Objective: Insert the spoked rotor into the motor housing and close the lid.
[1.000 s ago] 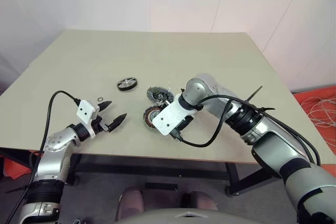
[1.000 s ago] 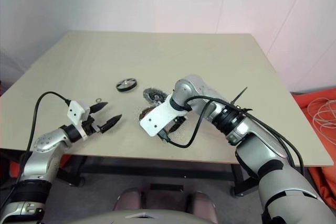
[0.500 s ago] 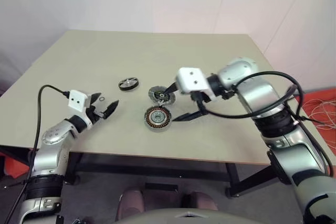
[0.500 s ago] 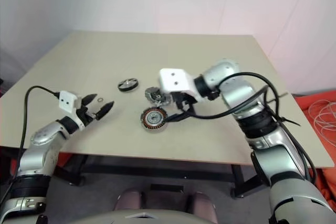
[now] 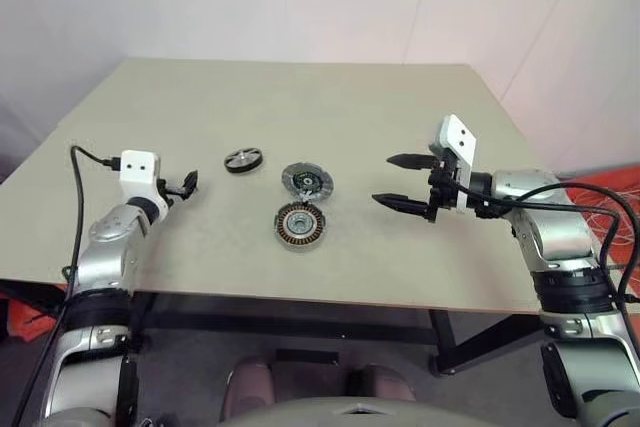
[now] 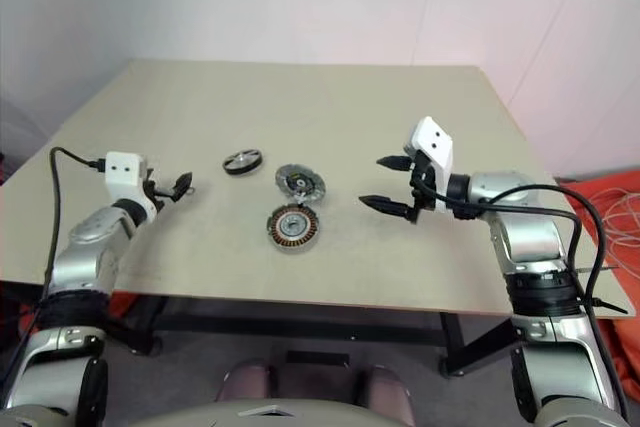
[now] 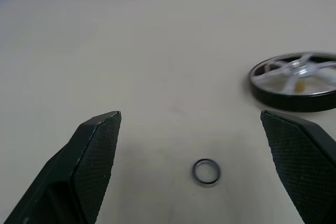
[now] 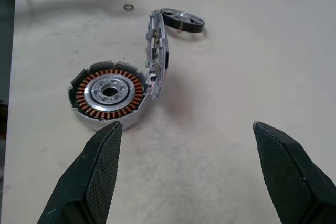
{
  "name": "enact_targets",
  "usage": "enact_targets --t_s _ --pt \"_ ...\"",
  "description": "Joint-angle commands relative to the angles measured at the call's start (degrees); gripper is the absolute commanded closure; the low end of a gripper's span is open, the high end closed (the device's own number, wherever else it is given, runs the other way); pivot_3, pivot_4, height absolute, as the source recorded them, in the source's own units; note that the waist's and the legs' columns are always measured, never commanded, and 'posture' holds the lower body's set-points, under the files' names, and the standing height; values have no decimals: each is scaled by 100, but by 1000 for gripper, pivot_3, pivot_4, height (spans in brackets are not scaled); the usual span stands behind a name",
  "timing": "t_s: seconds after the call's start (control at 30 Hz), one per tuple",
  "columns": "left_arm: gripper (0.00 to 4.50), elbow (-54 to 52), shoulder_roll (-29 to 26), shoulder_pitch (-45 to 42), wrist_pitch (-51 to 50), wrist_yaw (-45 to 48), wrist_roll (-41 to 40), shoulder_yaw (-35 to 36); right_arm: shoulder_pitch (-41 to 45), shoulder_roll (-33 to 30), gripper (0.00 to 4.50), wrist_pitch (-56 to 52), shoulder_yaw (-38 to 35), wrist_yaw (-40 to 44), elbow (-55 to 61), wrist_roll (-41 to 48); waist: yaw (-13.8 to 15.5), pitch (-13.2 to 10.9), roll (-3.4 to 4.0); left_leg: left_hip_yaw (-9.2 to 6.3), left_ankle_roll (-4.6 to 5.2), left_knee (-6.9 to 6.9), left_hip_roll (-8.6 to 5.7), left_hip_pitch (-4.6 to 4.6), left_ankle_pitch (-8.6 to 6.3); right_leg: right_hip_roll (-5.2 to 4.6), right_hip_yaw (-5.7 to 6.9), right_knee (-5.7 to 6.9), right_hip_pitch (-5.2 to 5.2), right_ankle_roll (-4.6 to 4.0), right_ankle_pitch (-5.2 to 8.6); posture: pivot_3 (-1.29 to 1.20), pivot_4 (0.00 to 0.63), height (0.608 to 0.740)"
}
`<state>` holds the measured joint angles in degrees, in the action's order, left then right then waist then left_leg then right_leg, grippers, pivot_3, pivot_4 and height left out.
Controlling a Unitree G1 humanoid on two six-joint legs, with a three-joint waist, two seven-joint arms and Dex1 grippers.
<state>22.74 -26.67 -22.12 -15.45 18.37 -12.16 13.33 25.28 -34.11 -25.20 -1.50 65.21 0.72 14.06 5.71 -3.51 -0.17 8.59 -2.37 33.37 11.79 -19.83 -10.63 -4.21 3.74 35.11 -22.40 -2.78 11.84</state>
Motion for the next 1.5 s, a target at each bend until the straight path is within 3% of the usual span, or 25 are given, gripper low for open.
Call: enact_targets --t_s 0.03,0.67,1.27,1.37,1.5 --pt "0 188 88 -303 -36 -174 75 -2 51 -43 20 8 -80 -99 274 246 2 0 0 0 1 0 0 -2 0 0 0 -3 1 0 0 0 0 740" --pt "0 202 341 -205 -848 -364 175 -75 63 -137 20 24 13 -208 349 431 5 1 0 -3 12 -3 3 -16 -7 -1 13 -24 1 -34 -20 0 0 740" --pt "0 923 433 -717 -537 -272 394 -311 -18 -231 20 89 71 -286 341 470 116 1 3 -4 11 -3 2 -13 -6 -5 14 -24 8 -1 -1 0 0 740" --pt "799 929 470 -723 -541 -258 396 -324 -26 -245 0 98 63 -299 337 475 136 1 3 -4 11 -3 1 -13 -6 -5 14 -24 8 -1 -1 0 0 740" --pt "2185 994 441 -715 -473 -316 531 -414 -30 -260 0 115 72 -319 329 475 141 2 4 -4 11 -4 1 -12 -6 -5 14 -25 8 -1 -1 0 0 740"
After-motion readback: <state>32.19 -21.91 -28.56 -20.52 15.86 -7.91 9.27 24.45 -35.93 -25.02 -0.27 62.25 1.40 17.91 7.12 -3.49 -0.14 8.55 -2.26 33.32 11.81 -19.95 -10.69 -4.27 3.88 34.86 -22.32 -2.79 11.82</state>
